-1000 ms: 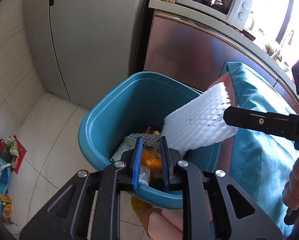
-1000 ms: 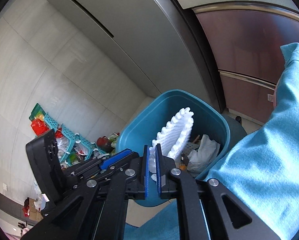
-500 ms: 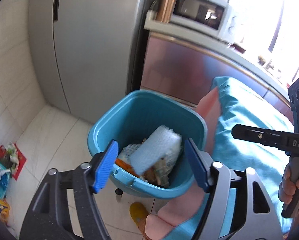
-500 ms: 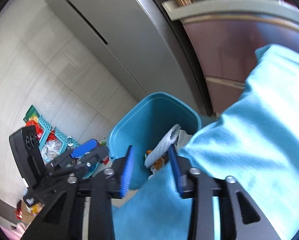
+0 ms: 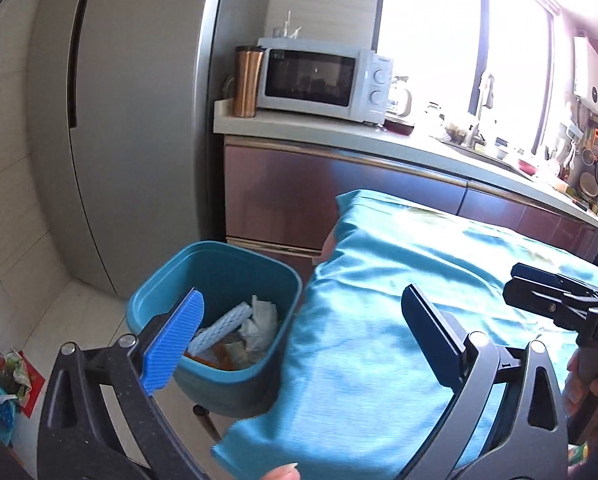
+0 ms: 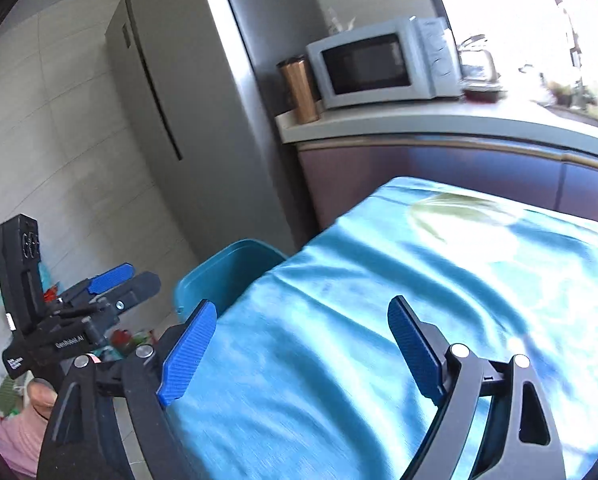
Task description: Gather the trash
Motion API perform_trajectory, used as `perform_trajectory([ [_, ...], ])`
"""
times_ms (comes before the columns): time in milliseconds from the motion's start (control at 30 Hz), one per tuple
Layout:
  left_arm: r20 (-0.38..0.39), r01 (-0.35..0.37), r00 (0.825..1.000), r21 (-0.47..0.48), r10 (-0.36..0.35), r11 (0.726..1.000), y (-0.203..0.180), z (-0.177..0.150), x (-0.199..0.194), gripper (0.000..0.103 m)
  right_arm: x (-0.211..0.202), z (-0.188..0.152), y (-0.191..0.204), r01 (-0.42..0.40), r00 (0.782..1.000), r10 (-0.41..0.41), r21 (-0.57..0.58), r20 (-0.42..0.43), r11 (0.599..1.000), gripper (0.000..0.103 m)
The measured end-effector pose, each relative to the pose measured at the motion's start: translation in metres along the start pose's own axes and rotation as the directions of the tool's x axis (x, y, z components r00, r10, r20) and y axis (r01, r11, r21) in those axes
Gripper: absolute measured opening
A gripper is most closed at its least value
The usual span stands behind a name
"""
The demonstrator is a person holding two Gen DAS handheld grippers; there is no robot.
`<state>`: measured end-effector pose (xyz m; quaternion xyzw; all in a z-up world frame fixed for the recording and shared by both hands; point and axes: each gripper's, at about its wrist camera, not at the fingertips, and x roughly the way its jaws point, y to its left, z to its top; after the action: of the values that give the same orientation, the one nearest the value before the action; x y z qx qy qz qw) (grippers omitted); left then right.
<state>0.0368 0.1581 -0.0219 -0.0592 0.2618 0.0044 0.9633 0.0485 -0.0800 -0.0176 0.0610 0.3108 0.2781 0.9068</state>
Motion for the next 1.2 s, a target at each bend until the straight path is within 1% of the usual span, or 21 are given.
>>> perform_trajectory([
  [100,0.023,0.004,1.000,0.016,-0.004,1.000,-0.018,-0.003,-0.011,0.097,-0.020,-0.006,-0.010,0.061,0.997,-0.062,0.025,0.040,0.998,0.088],
  [133,0.029,0.009,1.000,0.017,-0.010,1.000,-0.023,-0.004,-0.013,0.097,-0.027,-0.008,-0.013,0.088,0.994,-0.089,0.023,0.056,0.996,0.090],
  [200,0.040,0.018,0.999,0.018,-0.018,1.000,-0.032,-0.006,-0.019,0.097,-0.039,-0.013,-0.017,0.140,0.986,-0.140,0.013,0.087,0.990,0.092],
  [300,0.053,0.020,0.998,0.024,-0.022,0.999,-0.043,-0.009,-0.024,0.097,-0.058,-0.021,-0.021,0.187,0.974,-0.186,0.002,0.131,0.982,0.094],
  [367,0.064,0.017,0.998,0.033,-0.019,0.999,-0.050,-0.011,-0.027,0.097,-0.067,-0.026,-0.021,0.221,0.963,-0.217,-0.009,0.157,0.975,0.095],
  [500,0.082,0.036,0.996,0.035,-0.039,0.999,-0.062,-0.014,-0.034,0.097,-0.095,-0.039,-0.024,0.271,0.942,-0.267,0.006,0.203,0.962,0.096],
  [567,0.091,0.046,0.995,0.035,-0.049,0.998,-0.069,-0.018,-0.038,0.097,-0.106,-0.046,-0.025,0.301,0.927,-0.295,0.009,0.232,0.954,0.096],
  [700,0.117,0.061,0.991,0.048,-0.066,0.997,-0.080,-0.024,-0.046,0.097,-0.119,-0.060,-0.027,0.355,0.904,-0.350,0.024,0.246,0.935,0.096],
  [800,0.128,0.070,0.989,0.058,-0.077,0.996,-0.088,-0.029,-0.050,0.097,-0.128,-0.071,-0.026,0.404,0.877,-0.394,0.023,0.274,0.915,0.096],
  [900,0.136,0.073,0.987,0.080,-0.083,0.994,-0.096,-0.033,-0.053,0.097,-0.135,-0.080,-0.026,0.436,0.852,-0.423,0.028,0.309,0.899,0.096],
  [1033,0.139,0.088,0.985,0.098,-0.101,0.991,-0.104,-0.036,-0.053,0.097,-0.142,-0.087,-0.025,0.444,0.835,-0.428,0.035,0.345,0.895,0.096],
  [1133,0.143,0.070,0.986,0.119,-0.087,0.990,-0.110,-0.039,-0.050,0.097,-0.147,-0.089,-0.022,0.476,0.813,-0.454,0.034,0.365,0.879,0.096],
  [1200,0.132,0.080,0.987,0.118,-0.095,0.990,-0.112,-0.041,-0.046,0.097,-0.151,-0.090,-0.022,0.476,0.806,-0.453,0.039,0.380,0.879,0.096],
])
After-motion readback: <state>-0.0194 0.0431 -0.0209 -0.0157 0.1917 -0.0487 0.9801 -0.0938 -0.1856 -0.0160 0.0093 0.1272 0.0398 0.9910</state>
